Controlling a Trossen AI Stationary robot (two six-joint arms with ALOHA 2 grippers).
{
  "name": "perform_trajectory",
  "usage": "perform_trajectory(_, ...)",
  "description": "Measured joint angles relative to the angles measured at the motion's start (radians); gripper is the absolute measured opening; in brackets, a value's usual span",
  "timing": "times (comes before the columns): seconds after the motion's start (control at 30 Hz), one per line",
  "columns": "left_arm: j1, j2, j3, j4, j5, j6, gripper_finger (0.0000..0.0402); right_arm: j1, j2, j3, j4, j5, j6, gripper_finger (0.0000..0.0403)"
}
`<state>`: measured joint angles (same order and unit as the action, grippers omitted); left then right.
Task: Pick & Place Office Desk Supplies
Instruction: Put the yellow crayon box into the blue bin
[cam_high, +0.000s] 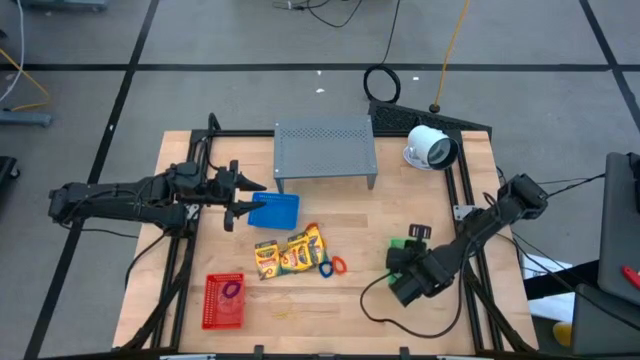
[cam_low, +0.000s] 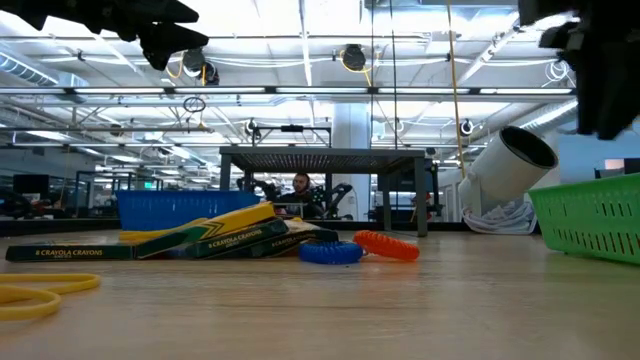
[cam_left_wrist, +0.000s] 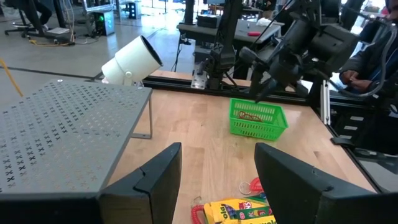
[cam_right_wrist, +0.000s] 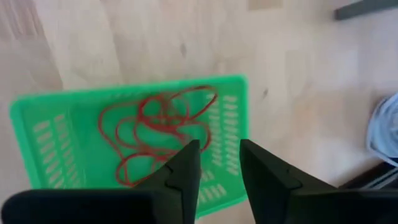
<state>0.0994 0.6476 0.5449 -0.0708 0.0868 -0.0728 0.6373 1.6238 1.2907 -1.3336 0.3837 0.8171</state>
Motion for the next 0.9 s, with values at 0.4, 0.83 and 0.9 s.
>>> perform_trajectory(0.4, 0.000, 0.000, 0.000, -0.007, 0.000, 0.037, 0.0214, -0.053, 0.000, 0.206, 0.253, 0.140, -0.313, 0.0109)
perform_trajectory(0.83, 0.000, -0.002, 0.000, -0.001, -0.009, 0.079, 0.0214, -0.177, 0.000, 0.193, 0.721, -0.027, -0.589, 0.0113)
perform_trajectory(0.9, 0.000, -0.002, 0.000, 0.000, -0.009, 0.079, 0.0214, -0.197, 0.000, 0.169, 0.752, -0.045, -0.595, 0.0116)
